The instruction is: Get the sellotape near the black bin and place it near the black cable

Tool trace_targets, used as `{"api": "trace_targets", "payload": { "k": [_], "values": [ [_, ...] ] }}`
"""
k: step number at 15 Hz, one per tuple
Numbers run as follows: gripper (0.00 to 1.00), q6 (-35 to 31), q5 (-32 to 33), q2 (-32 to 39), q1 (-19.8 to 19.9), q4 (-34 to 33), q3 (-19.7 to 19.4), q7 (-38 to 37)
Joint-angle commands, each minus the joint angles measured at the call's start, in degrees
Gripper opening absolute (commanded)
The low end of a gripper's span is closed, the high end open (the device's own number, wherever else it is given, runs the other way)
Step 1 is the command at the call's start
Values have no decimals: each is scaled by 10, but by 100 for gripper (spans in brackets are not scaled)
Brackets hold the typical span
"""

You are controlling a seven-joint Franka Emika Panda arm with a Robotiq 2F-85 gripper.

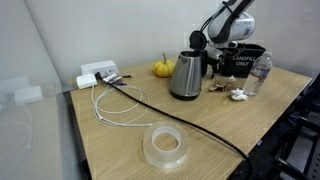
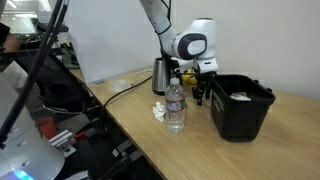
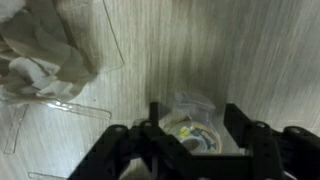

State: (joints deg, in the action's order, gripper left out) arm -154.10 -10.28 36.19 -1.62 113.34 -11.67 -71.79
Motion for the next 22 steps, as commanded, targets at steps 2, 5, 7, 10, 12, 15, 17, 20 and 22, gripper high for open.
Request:
{"api": "trace_targets", "payload": {
  "k": [2, 5, 7, 10, 12, 15, 17, 20, 22],
  "values": [
    [34, -10, 7, 7, -4, -6, -6, 1],
    [12, -6, -1, -1, 2, -4, -1, 3],
    [8, -4, -9, -5, 7, -3, 4, 5],
    [8, -6, -18, -19, 14, 4, 10, 12],
    [8, -10, -28, -38, 21, 14, 20, 22],
    [8, -23, -55, -84, 35, 44, 45, 63],
    [8, -25, -71, -124, 39, 75, 59, 95],
    [8, -20, -60, -192, 21, 135, 45, 101],
    [8, -19, -39, -240, 10, 179, 35, 81]
  ]
}}
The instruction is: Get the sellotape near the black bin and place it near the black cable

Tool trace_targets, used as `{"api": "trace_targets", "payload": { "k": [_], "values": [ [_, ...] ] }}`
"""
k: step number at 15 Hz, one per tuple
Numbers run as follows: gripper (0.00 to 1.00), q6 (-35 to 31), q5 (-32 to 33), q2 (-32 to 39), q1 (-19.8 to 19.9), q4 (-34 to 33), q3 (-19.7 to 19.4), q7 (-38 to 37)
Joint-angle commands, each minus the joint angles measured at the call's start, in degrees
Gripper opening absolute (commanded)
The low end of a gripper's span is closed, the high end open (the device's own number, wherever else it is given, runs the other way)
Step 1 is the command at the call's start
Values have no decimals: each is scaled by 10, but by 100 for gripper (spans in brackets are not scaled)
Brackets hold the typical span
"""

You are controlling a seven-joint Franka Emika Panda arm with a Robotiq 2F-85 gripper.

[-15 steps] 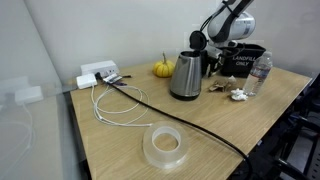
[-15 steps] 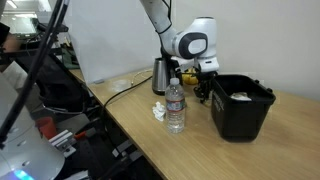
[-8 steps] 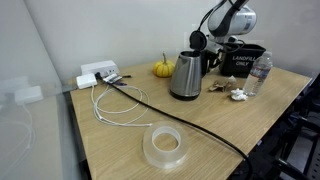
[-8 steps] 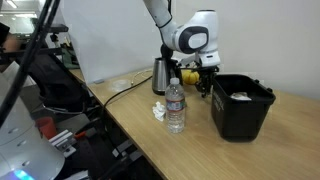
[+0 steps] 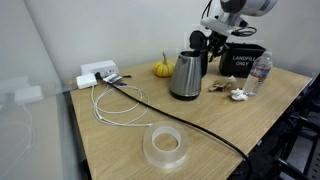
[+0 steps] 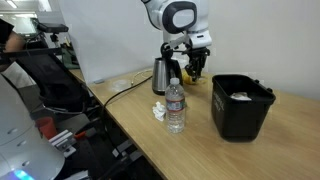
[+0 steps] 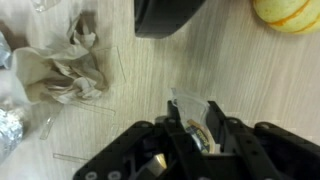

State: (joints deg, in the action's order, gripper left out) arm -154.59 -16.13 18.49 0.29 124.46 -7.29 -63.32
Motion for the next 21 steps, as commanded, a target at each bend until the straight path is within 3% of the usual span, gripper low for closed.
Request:
{"api": "trace_targets", "payload": {
  "k": [1, 4, 9, 16, 21],
  "values": [
    [8, -13, 46, -83, -17, 89, -20, -25],
    [8, -27, 103, -137, -19, 146, -15, -67],
    [8, -62, 134, -194, -24, 216, 34, -57],
    [8, -79, 84, -211, -49, 318, 101, -29],
    [8, -149, -22, -174, -80, 341, 136, 61]
  ]
}}
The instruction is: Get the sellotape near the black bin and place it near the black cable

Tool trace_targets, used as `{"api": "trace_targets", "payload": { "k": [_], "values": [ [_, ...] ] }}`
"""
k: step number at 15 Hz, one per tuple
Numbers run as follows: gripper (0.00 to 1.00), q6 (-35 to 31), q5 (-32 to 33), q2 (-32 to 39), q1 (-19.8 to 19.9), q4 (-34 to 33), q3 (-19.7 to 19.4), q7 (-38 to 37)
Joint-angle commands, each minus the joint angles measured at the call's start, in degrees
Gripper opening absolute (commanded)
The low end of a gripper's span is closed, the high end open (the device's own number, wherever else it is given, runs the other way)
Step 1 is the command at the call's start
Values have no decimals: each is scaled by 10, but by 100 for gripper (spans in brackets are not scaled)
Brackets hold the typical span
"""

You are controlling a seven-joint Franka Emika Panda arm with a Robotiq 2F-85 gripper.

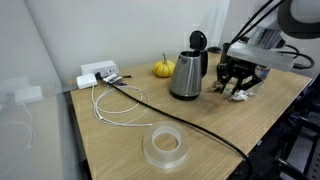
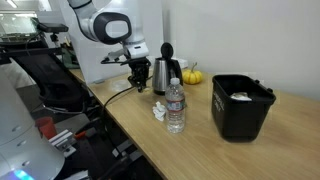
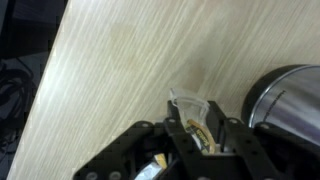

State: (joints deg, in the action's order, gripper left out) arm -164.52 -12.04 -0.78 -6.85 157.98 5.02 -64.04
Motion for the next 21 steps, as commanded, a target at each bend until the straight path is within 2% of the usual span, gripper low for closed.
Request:
{"api": "trace_targets", "payload": {
  "k": [1, 4, 7, 10, 13, 16, 17, 19, 21],
  "values": [
    [8, -64, -101, 30, -14, 1, 20, 106],
    [8, -41, -263, 52, -14, -45, 64, 249],
    [8, -13, -348, 86, 0, -77, 75, 372],
    [8, 6, -328, 129, 8, -74, 53, 379],
    [8, 20, -298, 168, -4, -73, 18, 342],
    [8, 38, -293, 163, -7, -81, 11, 324],
    [58, 41, -290, 163, -7, -82, 10, 320],
    [65, 44, -308, 152, 1, -82, 18, 332],
    [79, 43, -314, 138, 1, -75, 20, 335]
  ]
}}
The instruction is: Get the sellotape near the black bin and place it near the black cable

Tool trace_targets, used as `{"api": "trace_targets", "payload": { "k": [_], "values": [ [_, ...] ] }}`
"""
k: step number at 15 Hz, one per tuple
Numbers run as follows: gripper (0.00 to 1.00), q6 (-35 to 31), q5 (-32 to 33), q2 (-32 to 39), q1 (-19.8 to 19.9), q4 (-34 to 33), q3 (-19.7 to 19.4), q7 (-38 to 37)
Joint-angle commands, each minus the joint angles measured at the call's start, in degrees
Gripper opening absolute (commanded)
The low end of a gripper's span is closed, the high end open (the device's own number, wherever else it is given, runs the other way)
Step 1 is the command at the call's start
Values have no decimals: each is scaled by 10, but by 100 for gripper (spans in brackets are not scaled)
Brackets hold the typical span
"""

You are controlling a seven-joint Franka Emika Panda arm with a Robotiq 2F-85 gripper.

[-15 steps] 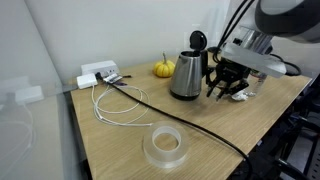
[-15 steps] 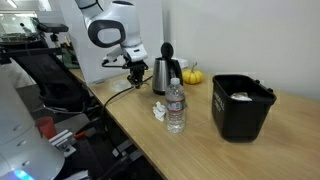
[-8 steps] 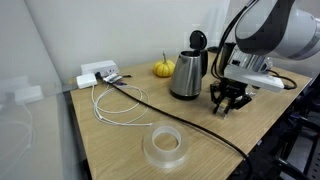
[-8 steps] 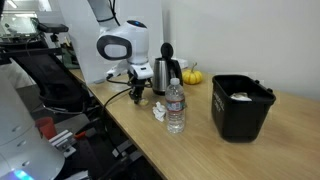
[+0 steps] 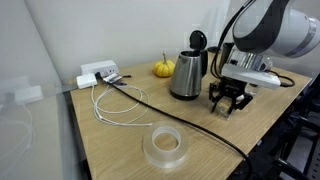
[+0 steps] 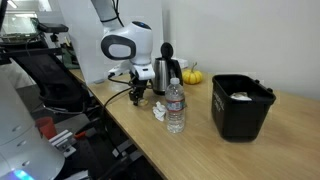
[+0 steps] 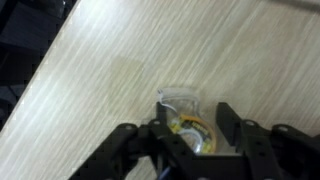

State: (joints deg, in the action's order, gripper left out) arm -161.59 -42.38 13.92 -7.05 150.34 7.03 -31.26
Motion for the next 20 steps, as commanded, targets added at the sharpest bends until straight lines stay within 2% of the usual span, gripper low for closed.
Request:
{"api": "trace_targets", "payload": {
  "k": [1, 3, 4, 16, 18, 19, 20],
  "values": [
    [87, 15, -11, -19, 2, 8, 0, 4],
    [99, 9, -21, -40, 2, 16, 5, 8],
    [100, 3, -26, -54, -1, 23, 7, 8],
    [100, -6, -56, -210, -17, 98, 15, 6],
    [100, 1, -87, -238, -27, 108, 13, 25],
    [100, 12, -121, -235, -31, 89, 10, 50],
    [100, 1, -73, -217, -19, 90, 17, 11]
  ]
}}
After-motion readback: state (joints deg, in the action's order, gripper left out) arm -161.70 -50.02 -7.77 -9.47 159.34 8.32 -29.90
